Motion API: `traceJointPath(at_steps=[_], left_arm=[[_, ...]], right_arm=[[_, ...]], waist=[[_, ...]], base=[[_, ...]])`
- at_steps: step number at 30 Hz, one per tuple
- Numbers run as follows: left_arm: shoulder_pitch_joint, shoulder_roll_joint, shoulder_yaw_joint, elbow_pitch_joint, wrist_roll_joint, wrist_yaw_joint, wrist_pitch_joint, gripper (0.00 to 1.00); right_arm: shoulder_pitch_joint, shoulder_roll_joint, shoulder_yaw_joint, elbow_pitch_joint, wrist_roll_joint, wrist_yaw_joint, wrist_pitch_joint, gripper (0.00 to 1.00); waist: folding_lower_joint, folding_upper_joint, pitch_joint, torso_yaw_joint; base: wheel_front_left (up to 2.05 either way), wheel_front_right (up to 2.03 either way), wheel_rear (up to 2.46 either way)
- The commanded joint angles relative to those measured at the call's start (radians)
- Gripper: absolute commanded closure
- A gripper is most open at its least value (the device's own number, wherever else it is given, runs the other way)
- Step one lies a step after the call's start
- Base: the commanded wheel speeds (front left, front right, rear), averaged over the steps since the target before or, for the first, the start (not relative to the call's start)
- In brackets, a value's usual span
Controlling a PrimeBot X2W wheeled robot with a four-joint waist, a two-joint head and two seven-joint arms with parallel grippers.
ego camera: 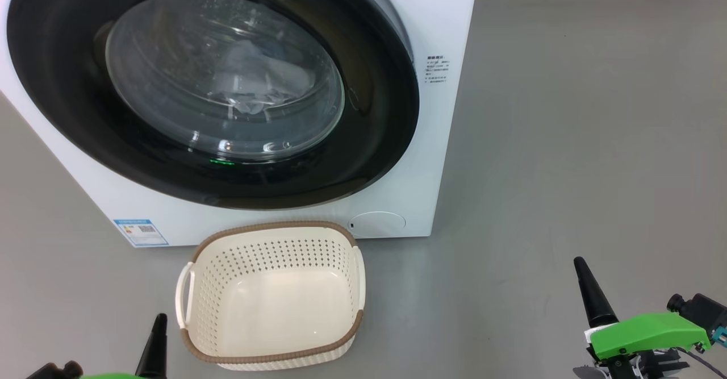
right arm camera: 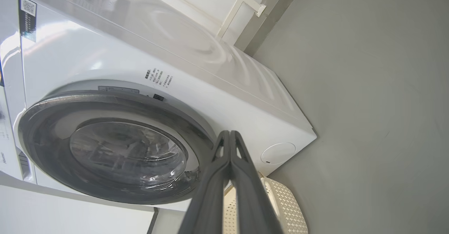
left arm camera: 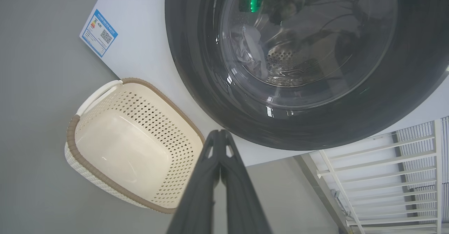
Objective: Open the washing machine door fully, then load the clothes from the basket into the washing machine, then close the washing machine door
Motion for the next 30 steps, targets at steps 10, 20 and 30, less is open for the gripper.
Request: traceJointPath(at_steps=[10,20,30], left_arm=[[-0.056,0.008,0.039,-0.031,-0.116,-0.001,0.032,1.0],[-0.067,0.003,0.052,-0.034,-0.214,-0.001,0.062,1.0],[-0.077,-0.001,0.063,-0.036,-0.302,-0.002,0.089,1.0]], right_arm=[[-0.005,0.007,-0.012,-0.048,0.106,0.001,0.032,1.0],[0.0,0.016,-0.03,-0.066,0.2,0.001,0.062,1.0],[0.003,0.025,-0.046,-0.081,0.285,0.001,0.089,1.0]], waist=[[0.0,-0.0001,-0.008,-0.002],[0.0,-0.0001,-0.016,-0.005],[0.0,-0.0001,-0.024,-0.007]], base=[[0.0,0.0,0.0],[0.0,0.0,0.0],[0.0,0.0,0.0]])
